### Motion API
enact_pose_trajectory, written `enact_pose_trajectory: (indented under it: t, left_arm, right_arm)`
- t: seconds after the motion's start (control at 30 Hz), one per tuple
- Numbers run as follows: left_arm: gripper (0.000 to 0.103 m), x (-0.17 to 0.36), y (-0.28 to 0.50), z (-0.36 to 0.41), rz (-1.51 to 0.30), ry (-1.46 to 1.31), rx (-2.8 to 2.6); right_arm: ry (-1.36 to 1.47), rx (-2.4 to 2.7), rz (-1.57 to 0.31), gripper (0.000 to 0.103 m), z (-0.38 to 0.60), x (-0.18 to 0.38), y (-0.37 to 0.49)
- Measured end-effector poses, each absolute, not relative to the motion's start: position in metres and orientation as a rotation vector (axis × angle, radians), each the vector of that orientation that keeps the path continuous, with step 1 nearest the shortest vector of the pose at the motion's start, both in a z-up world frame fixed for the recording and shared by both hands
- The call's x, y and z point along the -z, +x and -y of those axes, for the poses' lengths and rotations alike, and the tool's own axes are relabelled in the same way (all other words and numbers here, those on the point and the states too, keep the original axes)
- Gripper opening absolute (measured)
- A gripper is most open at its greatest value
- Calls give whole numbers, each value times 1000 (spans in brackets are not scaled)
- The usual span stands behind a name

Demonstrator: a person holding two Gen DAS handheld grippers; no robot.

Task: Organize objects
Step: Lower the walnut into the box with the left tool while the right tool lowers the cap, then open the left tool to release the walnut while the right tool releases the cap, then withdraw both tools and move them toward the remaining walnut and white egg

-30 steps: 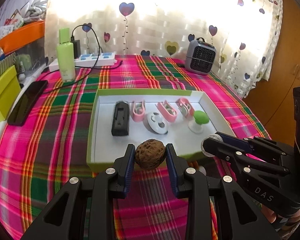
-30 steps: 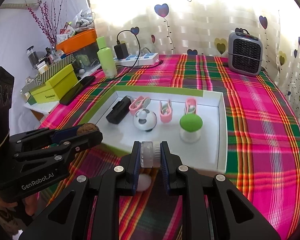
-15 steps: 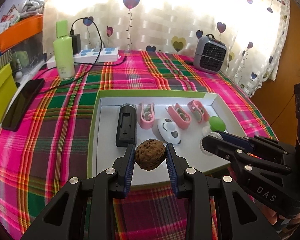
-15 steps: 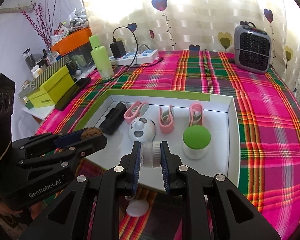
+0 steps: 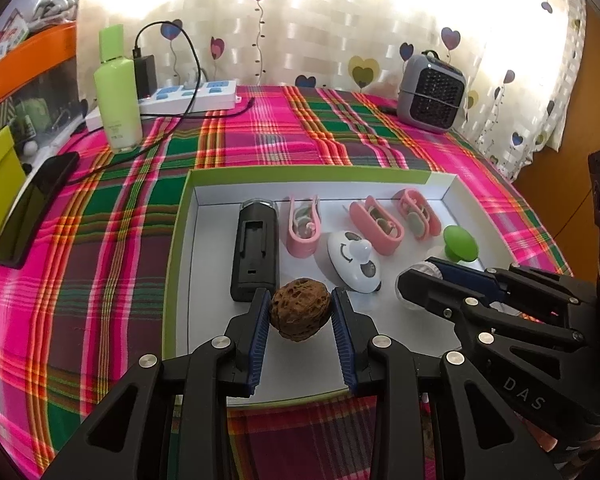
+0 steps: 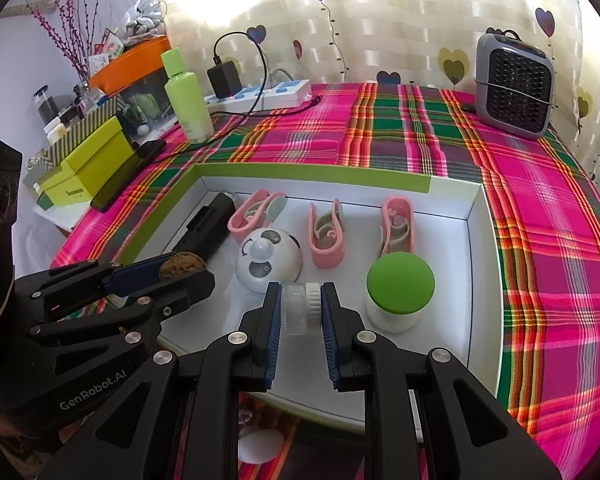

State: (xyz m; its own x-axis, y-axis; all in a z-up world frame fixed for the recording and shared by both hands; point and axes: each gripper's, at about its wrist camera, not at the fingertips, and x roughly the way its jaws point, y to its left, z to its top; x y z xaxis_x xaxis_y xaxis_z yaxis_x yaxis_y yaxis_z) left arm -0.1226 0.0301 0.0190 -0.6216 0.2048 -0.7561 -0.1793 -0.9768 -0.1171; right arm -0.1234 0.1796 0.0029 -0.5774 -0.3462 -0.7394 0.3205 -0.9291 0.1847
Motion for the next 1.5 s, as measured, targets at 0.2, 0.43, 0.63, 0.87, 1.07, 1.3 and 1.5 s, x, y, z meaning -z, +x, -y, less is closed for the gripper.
enact_pose_trajectory:
  t: [0.2, 0.43, 0.63, 0.87, 1.07, 1.3, 1.5]
  left_arm:
    - [29, -19, -124, -31, 35, -1243, -2649]
    - [29, -19, -123, -32, 32, -1252, -2655]
    - [30, -19, -123, -31, 40, -1254, -2660]
    - [35, -21, -121, -29, 46, -1250, -2663]
    - [38, -25, -113, -26, 65, -1241, -2668]
    - [38, -30, -102, -24, 86, -1229, -2671]
    - [39, -36, -88, -23, 94, -1205, -2675]
  right_arm:
    - [1189, 2498, 33, 20, -179, -1, -125]
    - [1185, 2499, 16, 20, -177, -1, -124]
    - [1183, 2518, -6, 20, -176, -2, -122]
    - [1176, 2527, 20, 36, -179, -4, -120]
    - [1172, 2540, 39, 37, -181, -7, -115]
    - [1157, 2566, 47, 37, -182, -12, -102]
    - [1135, 2591, 55, 37, -186, -19, -88]
